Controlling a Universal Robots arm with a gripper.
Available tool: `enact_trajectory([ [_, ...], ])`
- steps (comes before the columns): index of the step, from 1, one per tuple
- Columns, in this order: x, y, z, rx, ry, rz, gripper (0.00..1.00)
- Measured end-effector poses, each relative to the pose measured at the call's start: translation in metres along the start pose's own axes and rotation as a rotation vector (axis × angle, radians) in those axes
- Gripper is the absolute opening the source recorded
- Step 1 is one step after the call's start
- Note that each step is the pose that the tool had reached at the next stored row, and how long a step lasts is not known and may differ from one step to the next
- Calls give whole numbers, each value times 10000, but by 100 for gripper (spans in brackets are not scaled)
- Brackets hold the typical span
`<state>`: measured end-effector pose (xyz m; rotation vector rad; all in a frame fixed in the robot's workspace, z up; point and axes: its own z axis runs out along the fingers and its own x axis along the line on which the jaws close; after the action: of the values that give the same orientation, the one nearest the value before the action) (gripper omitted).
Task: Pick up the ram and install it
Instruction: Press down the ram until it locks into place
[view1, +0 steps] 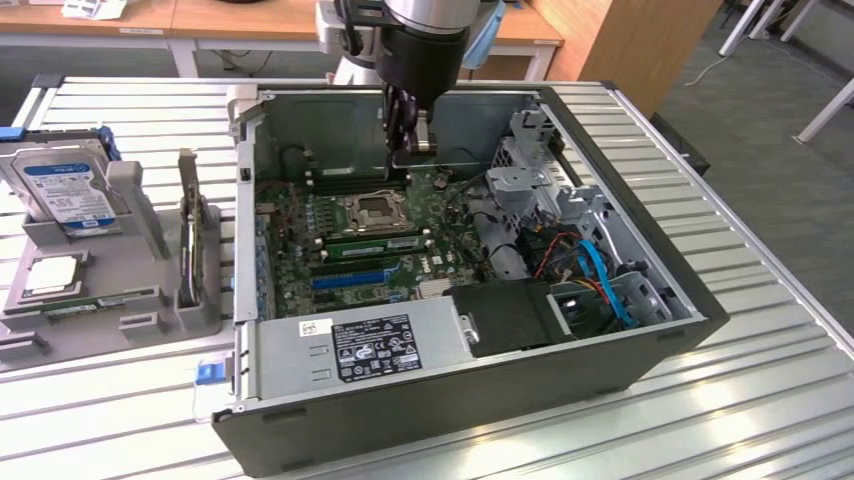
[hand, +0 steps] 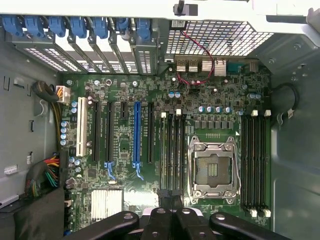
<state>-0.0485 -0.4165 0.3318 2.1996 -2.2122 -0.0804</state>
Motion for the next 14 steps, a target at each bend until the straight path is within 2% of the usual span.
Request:
enact_trajectory([
  [9, 0, 0, 0, 0, 0, 7, 10],
  [14, 0, 0, 1, 5, -12, 243, 10],
])
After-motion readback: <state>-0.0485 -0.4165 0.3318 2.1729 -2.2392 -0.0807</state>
